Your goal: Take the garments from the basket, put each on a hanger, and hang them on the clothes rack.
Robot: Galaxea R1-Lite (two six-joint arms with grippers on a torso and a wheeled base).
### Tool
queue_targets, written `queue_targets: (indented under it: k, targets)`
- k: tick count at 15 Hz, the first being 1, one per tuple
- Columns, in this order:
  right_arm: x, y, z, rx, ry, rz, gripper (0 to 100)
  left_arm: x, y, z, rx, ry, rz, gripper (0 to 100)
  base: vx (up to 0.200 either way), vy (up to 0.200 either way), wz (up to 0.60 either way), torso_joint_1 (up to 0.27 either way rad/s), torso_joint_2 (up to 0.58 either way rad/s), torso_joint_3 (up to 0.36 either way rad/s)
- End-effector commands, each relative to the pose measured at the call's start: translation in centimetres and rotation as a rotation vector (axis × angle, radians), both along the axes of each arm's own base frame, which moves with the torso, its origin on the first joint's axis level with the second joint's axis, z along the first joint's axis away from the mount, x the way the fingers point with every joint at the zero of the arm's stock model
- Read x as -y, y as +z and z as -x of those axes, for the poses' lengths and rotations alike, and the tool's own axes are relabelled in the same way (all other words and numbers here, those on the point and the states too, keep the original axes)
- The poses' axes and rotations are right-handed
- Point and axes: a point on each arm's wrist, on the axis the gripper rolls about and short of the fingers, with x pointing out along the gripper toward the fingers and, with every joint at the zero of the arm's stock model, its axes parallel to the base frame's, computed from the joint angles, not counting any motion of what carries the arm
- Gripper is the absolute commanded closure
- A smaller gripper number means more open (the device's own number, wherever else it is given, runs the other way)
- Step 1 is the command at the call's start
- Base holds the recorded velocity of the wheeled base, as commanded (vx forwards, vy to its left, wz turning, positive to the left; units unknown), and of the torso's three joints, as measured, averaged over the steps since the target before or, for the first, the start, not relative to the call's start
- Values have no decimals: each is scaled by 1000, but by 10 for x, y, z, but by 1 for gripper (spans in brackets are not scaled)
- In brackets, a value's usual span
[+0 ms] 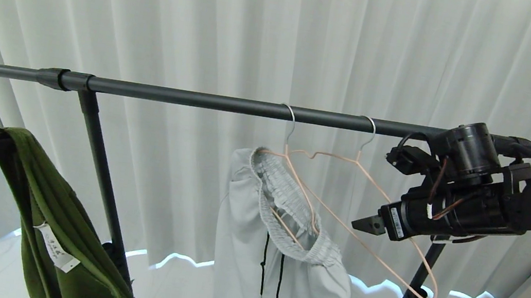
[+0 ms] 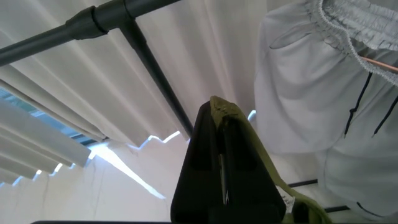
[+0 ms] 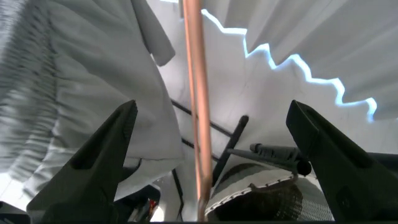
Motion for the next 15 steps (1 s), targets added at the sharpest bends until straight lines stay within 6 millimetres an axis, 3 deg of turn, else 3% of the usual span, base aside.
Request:
queue_targets:
  k: [1,3,4,11,15]
  targets:
    - [-2,-3,-2,-9,2,5,0,0,0,0,1,1,1,100,0,0,0,0,0,0]
    - [-2,-4,-2,-10,1,6,0,0,0,0,0,1,0,100,0,0,0,0,0,0]
    - [-2,-4,-2,-8,0,6,100,0,0,0,1,1,1,100,0,0,0,0,0,0]
    - [-1,4,3,4,-8,-13,100,0,0,0,2,-2,3,100,0,0,0,0,0,0]
    - [2,18,12,38,-41,-43,100,0,-3,0,14,0,11,100,0,0,0,0,0,0]
